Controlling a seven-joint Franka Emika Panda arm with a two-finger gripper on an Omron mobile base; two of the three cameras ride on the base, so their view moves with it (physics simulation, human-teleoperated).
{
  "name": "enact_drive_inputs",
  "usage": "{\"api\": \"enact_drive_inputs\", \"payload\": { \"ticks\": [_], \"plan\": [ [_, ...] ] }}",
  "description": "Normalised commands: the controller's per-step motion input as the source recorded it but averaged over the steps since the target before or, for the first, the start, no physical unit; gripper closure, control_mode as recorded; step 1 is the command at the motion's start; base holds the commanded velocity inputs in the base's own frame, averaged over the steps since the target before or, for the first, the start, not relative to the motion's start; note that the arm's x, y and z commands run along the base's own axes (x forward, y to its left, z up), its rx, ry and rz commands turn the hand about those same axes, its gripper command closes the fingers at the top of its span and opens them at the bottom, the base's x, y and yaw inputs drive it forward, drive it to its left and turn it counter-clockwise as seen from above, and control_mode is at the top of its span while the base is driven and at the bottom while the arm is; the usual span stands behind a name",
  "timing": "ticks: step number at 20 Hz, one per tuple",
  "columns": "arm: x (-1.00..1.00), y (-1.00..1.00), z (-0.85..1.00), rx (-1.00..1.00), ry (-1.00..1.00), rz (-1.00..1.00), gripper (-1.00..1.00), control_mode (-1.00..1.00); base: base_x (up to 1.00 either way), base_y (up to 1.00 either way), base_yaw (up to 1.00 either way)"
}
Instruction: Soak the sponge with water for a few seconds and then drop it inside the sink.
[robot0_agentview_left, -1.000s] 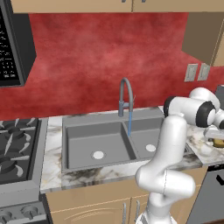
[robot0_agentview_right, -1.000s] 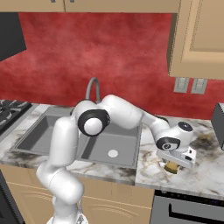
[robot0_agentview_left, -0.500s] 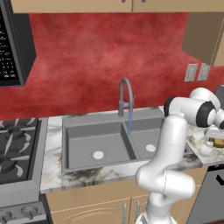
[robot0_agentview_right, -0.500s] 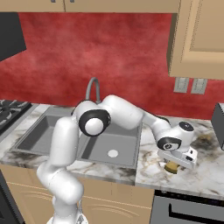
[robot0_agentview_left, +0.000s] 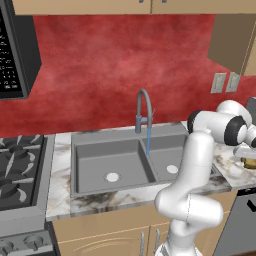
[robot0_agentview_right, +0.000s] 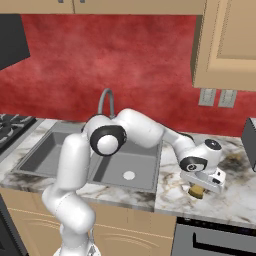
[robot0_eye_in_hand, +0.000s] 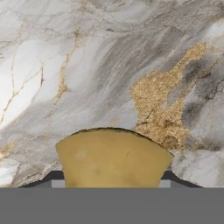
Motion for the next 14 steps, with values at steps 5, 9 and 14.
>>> {"api": "enact_drive_inputs", "payload": {
  "ticks": [5, 9, 14],
  "plan": [
    [0.00, 0.00, 0.00, 0.00, 0.00, 0.00, 1.00, -1.00, 0.00, 0.00, 0.00],
    [-0.03, 0.00, 0.00, 0.00, -0.02, 0.00, 1.00, -1.00, 0.00, 0.00, 0.00],
    [-0.38, 0.38, 0.01, -0.03, -0.13, 0.12, 1.00, -1.00, 0.00, 0.00, 0.00]
  ]
}}
